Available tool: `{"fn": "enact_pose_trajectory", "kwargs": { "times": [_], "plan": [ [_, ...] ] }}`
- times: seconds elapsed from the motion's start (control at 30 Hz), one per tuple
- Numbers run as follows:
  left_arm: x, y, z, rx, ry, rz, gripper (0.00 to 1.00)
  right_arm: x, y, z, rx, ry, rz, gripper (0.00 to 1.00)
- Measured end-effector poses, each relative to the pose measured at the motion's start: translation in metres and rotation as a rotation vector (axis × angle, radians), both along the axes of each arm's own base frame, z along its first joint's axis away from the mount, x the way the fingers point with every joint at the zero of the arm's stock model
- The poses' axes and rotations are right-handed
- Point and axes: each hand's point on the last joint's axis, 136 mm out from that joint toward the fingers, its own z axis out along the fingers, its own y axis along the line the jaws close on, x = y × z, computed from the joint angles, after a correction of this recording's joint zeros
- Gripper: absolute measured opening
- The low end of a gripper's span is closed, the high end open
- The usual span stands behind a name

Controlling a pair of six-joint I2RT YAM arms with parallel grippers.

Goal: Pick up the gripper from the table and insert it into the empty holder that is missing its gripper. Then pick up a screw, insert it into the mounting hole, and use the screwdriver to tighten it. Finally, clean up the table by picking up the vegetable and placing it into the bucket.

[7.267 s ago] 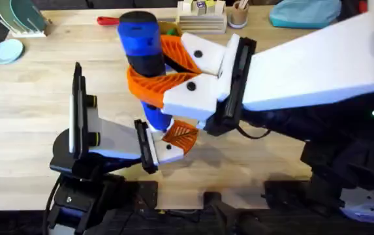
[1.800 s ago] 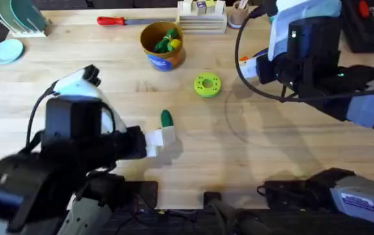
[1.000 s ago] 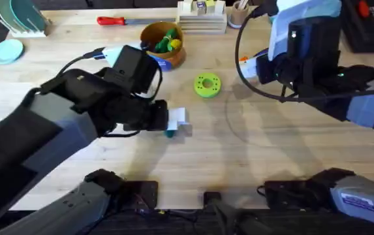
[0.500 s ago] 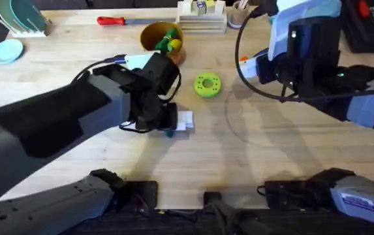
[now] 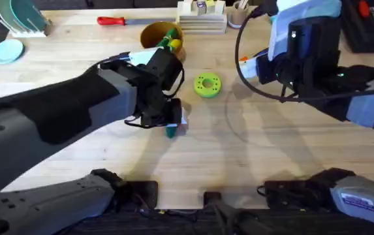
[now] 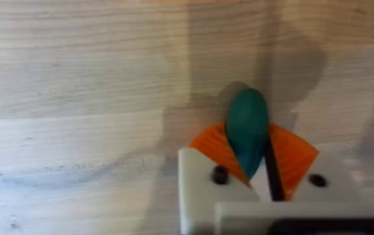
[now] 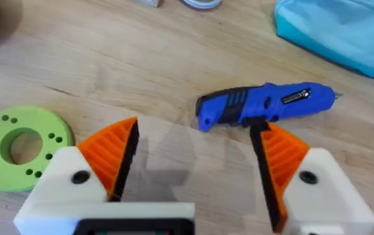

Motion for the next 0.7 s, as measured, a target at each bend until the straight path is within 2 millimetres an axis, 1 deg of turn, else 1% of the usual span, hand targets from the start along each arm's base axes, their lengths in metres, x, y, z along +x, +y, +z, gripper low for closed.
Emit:
{"fn": "enact_pose_trajectory", "kwargs": {
  "times": [0.03,0.07,0.1,0.17,0.27,0.33,0.37,0.43,0.6,0.67,0.7],
  "plan": [
    [0.000,-0.001,0.000,-0.006,0.001,0.004,0.142,0.000,0.000,0.000,0.000,0.000,0.000,0.991],
    [0.001,-0.003,0.002,-0.015,-0.001,0.009,0.048,0.000,0.000,0.000,0.000,0.000,0.000,0.991],
    [0.003,-0.006,0.002,-0.034,-0.006,0.019,0.024,0.000,0.000,0.000,0.000,0.000,0.000,0.991],
    [0.002,-0.008,0.002,-0.041,0.010,0.033,0.029,0.000,0.000,0.000,0.000,0.000,0.000,0.991],
    [-0.008,-0.006,0.004,-0.033,0.063,0.049,0.029,0.000,0.000,0.000,0.000,0.000,0.000,0.991],
    [-0.007,-0.006,0.012,-0.021,0.077,0.057,0.029,0.000,0.000,0.000,0.000,0.000,0.000,0.991],
    [-0.002,-0.007,0.019,-0.016,0.068,0.061,0.029,0.000,0.000,0.000,0.000,0.000,0.000,0.989],
    [0.017,-0.010,0.037,-0.009,0.004,0.065,0.029,0.000,0.000,0.000,0.000,0.000,0.000,0.991],
    [0.096,-0.022,0.107,-0.010,-0.337,0.056,0.029,0.000,0.000,0.000,0.000,0.000,0.000,0.991],
    [0.125,-0.021,0.132,0.006,-0.485,0.079,0.028,0.000,0.000,0.000,0.000,0.000,0.000,0.991],
    [0.137,-0.019,0.141,0.017,-0.544,0.097,0.028,0.000,0.000,0.000,0.000,0.000,0.000,0.991]
  ]
}}
